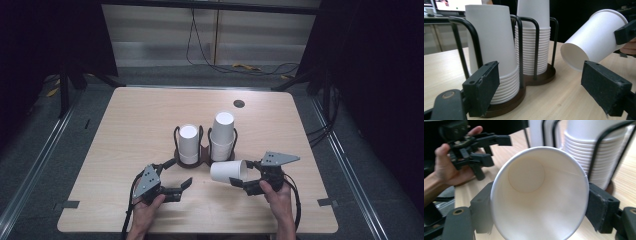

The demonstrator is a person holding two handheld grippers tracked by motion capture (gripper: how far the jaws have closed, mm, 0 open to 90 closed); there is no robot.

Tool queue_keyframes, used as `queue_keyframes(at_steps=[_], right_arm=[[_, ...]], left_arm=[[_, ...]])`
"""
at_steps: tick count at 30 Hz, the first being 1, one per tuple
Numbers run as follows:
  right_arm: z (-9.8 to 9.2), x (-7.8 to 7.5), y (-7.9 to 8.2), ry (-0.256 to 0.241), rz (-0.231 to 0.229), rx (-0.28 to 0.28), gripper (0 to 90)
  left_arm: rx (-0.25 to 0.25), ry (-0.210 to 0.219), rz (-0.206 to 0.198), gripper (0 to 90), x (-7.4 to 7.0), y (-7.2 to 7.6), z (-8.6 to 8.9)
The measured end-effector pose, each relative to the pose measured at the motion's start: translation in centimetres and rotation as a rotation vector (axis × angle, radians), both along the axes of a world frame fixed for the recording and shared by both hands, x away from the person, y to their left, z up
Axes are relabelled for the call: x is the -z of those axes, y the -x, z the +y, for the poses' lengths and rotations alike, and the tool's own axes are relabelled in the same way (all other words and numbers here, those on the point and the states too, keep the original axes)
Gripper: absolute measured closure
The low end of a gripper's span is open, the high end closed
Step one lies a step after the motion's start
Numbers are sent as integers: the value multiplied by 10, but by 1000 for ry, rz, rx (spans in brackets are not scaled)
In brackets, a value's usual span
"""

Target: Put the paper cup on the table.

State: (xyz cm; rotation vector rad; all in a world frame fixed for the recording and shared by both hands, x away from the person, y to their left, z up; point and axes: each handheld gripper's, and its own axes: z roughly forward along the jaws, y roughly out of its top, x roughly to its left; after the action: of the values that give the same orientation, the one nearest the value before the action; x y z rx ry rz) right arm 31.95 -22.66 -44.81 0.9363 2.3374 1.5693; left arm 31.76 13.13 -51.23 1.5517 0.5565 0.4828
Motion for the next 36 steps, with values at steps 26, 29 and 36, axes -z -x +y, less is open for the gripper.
queue_keyframes(at_steps=[26,29,36], right_arm=[[-27,-28,-10,261,120,252,222],[-30,-30,-17,261,135,261,221],[-35,-38,-30,304,162,297,222]], left_arm=[[-81,16,-14,154,1,4,0],[-86,19,-12,154,1,4,1],[-85,23,-9,154,1,4,1]])
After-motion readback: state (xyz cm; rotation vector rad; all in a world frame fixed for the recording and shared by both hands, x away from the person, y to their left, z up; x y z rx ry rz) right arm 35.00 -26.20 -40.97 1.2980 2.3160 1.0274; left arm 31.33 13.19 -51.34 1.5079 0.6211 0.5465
